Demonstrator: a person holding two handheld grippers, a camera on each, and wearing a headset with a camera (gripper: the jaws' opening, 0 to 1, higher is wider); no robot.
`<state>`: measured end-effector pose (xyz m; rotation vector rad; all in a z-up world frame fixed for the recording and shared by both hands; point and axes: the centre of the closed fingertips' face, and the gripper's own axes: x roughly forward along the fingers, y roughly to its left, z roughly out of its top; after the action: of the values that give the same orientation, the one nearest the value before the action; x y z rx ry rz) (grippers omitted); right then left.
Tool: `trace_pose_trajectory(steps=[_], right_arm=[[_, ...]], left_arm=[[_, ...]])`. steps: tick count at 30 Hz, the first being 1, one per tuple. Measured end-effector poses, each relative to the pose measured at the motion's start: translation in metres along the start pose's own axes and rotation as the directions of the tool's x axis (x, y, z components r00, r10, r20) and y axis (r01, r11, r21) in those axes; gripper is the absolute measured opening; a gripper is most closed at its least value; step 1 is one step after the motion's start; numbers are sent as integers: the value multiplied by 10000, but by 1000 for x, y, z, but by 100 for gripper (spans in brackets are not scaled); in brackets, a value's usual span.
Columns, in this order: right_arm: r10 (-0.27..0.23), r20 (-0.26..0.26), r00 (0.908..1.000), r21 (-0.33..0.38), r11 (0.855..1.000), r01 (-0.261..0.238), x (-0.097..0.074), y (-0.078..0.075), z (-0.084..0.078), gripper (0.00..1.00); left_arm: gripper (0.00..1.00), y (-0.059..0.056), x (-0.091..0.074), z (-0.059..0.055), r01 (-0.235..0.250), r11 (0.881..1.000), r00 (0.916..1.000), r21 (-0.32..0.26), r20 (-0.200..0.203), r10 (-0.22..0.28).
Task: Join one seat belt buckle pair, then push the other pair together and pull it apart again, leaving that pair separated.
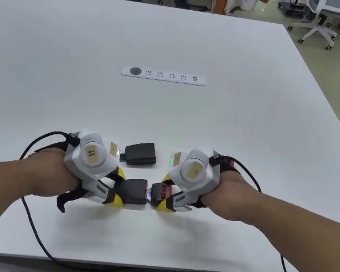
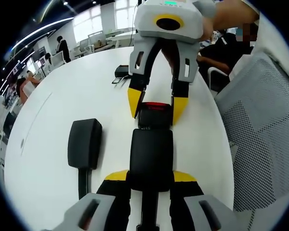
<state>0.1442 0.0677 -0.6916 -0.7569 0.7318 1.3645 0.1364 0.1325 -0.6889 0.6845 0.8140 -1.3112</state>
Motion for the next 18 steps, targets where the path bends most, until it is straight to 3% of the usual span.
trace_pose_trajectory(steps=[7, 18], right_arm=[[35, 4, 10000, 4, 10000, -35, 1, -1, 0, 31], [0, -85, 10000, 314, 9995, 3, 2, -1, -2, 32]], left_arm=[[31, 5, 3, -6, -15, 10000, 10000, -16, -19, 15], [31, 4, 3, -3, -39, 10000, 9998, 64, -191, 40]])
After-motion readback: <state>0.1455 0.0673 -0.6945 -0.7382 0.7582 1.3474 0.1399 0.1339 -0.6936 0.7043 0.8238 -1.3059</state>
